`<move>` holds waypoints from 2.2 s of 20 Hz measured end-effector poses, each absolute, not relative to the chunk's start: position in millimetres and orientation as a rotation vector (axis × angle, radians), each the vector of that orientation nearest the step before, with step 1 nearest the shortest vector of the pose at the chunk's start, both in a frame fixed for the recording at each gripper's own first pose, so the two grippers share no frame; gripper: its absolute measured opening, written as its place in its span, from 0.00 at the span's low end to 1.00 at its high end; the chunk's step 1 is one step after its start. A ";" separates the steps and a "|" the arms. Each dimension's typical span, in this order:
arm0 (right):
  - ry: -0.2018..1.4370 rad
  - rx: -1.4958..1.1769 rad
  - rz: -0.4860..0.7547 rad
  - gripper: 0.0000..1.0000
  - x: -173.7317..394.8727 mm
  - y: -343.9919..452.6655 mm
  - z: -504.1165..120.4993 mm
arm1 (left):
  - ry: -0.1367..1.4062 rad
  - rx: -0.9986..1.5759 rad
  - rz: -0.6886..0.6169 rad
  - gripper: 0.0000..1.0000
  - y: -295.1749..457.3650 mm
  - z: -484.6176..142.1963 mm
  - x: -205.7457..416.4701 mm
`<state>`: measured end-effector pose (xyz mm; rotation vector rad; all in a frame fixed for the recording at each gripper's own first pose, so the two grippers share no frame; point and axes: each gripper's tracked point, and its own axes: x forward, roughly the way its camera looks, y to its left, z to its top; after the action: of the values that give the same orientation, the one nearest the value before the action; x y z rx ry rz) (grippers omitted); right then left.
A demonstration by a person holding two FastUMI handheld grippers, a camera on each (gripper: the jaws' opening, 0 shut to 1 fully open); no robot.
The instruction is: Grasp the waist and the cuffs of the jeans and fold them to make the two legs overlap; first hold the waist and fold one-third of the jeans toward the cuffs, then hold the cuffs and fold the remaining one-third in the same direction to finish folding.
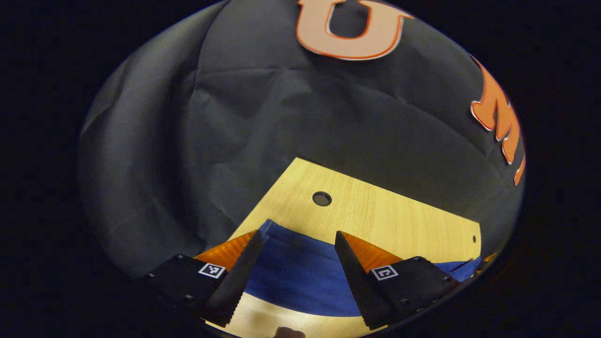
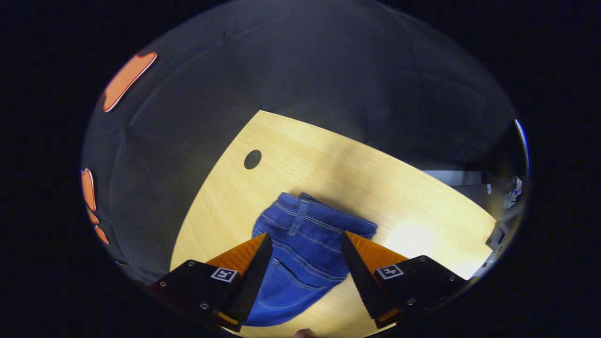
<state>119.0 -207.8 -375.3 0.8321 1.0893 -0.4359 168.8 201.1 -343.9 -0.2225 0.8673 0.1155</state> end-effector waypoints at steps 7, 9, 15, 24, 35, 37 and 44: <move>1.161 0.929 -0.490 0.98 88.3 -208.8 -419.6 | 0.838 -0.238 -0.002 0.98 145.0 -311.9 144.6; 1.161 0.934 -0.492 0.98 95.1 -208.0 -429.8 | 0.829 -0.226 -0.016 0.98 135.3 -301.8 139.7; 1.146 0.901 -0.491 0.84 102.3 -204.4 -439.7 | 0.790 -0.202 -0.035 0.98 123.3 -276.2 120.1; 1.024 0.816 -0.491 0.17 111.6 -195.6 -389.8 | 0.783 -0.222 -0.048 0.98 125.7 -277.2 97.1; 0.864 0.584 -0.232 0.12 141.6 -109.5 -272.2 | 0.739 -0.233 -0.087 0.98 131.1 -273.2 77.0; 0.846 0.539 -0.172 0.12 144.3 -85.6 -259.6 | 0.733 -0.224 -0.083 0.98 137.3 -275.1 69.8; 0.811 0.404 0.001 0.11 151.9 -2.5 -221.4 | 0.752 -0.230 -0.055 0.98 167.3 -295.9 52.9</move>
<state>151.9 -2.5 -221.4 0.4044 0.8114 0.0014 52.9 167.3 -295.9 -0.2296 0.7516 -0.0552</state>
